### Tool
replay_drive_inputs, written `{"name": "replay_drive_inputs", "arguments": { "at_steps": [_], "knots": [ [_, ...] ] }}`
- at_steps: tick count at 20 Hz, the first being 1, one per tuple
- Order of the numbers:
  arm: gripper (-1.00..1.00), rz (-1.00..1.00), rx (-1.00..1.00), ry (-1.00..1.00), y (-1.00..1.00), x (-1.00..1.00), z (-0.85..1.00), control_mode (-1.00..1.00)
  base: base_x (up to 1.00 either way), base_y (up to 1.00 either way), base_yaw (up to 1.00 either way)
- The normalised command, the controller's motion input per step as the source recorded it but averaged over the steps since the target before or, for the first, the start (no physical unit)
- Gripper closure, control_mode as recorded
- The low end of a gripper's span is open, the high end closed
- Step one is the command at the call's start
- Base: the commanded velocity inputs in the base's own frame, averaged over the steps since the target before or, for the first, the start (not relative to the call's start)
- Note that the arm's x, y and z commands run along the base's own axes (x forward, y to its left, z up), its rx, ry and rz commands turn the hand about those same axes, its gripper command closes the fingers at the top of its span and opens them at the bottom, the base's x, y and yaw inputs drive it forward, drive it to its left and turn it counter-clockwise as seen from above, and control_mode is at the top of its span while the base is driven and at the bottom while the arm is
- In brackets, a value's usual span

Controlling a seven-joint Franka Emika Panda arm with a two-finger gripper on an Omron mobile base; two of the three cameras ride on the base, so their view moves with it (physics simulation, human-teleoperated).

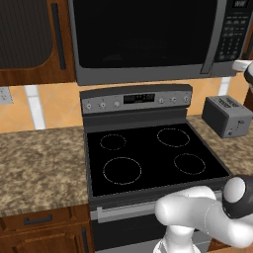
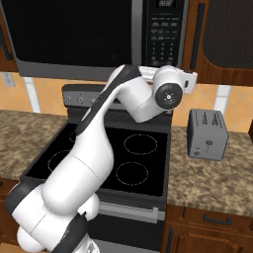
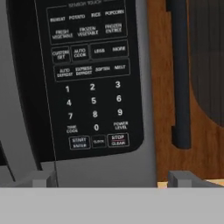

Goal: Open the microwave, place the bowl with waffle inside the microwave, then close the microwave door and turn it on.

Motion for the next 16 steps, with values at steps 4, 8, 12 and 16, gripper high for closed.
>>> {"name": "replay_drive_inputs", "arguments": {
  "at_steps": [4, 8, 12, 16],
  "knots": [
    [-1.0, -0.03, 0.0, 0.0, 0.0, 0.2, 0.0, -1.0, 0.0, 0.0, 0.0],
    [-1.0, 0.0, 0.0, 0.0, -0.01, 0.27, 0.0, -1.0, 0.0, 0.0, 0.0],
    [-1.0, 0.0, 0.0, 0.0, -0.11, 0.22, 0.0, -1.0, 0.0, 0.0, 0.0],
    [-1.0, -0.01, 0.0, 0.0, -0.11, 0.13, 0.0, -1.0, 0.0, 0.0, 0.0]
  ]
}}
